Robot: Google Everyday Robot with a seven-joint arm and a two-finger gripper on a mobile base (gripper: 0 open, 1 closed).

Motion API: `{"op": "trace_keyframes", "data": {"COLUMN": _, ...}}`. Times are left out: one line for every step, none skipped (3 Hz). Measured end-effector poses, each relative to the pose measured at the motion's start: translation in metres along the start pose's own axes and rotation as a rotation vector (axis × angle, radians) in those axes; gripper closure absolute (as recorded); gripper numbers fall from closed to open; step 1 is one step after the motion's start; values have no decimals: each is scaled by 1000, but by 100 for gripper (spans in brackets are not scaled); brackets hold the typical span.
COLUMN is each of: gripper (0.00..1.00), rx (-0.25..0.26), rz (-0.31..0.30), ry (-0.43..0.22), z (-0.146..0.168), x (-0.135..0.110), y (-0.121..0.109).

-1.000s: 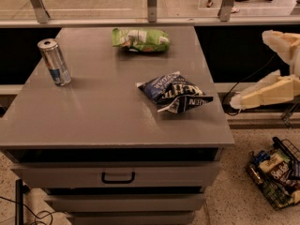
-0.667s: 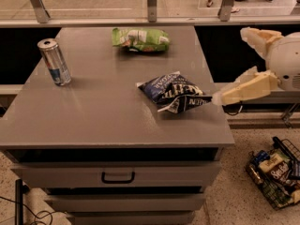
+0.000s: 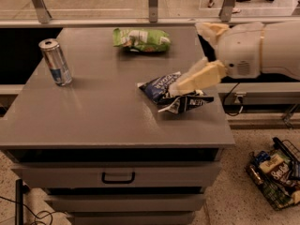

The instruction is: Knock redbull can over

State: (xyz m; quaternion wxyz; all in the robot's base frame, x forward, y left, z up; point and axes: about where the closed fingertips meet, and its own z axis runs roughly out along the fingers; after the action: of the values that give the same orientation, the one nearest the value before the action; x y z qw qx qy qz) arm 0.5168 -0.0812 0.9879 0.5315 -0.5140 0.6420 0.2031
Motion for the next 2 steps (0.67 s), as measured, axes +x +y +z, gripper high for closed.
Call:
{"op": "trace_keyframes", "data": {"gripper": 0, "rx": -33, "rz": 28, "ry": -57, "z": 47, "x": -22, "y": 7}}
{"op": "trace_keyframes", "data": {"gripper": 0, "rx": -60, "rz": 94, "ry": -143, "z": 91, "x": -41, "y": 15}}
